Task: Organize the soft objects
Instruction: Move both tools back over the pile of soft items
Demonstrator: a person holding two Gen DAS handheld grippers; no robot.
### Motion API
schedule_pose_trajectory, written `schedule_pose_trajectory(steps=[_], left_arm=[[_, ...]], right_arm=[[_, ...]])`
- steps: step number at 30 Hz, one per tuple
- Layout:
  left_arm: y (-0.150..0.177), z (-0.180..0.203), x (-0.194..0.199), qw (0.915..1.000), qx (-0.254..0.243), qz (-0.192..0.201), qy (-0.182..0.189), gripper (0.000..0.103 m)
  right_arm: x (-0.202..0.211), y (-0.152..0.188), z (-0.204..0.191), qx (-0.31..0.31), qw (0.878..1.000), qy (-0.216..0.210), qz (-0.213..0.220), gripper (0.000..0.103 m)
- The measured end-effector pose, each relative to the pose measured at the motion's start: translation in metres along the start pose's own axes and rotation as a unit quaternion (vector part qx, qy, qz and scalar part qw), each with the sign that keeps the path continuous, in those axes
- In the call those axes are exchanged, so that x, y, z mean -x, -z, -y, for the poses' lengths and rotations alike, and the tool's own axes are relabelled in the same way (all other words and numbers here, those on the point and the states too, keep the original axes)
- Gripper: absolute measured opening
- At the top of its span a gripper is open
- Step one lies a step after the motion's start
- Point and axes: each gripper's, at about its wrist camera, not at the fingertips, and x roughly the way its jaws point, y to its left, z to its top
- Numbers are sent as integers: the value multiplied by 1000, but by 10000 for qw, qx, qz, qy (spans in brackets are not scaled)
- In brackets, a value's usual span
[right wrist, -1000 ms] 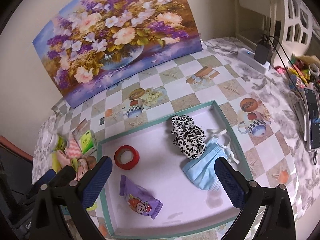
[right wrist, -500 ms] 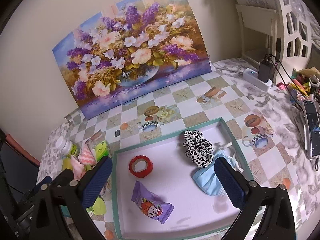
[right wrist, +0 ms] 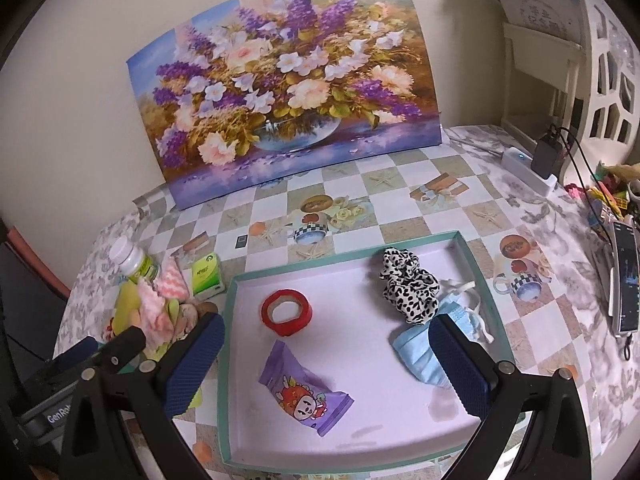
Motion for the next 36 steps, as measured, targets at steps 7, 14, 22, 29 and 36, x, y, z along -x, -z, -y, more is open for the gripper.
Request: schedule_pose_trajectory(steps=[7, 14, 22, 29, 36], left_arm=[[-2, -17, 13, 9980, 343, 524, 62, 103], [-2, -22, 16, 9986, 181, 499, -3, 103], [-3, -35, 22, 9960, 287, 556, -633, 103], [-13, -58, 30, 9949, 425, 437, -808, 103], [-17, -118, 32, 9873, 970, 70, -1253, 103]], right_arm=[[-6, 3, -9, -42, 9999, -101, -109, 103], [-5, 5, -23, 137, 9997, -178, -2, 103], [6, 2, -35, 245, 9994, -110, 209, 103], [0, 7, -62, 625, 9977, -238, 75, 103], [-18, 17, -103, 969, 9925, -676, -316, 102]])
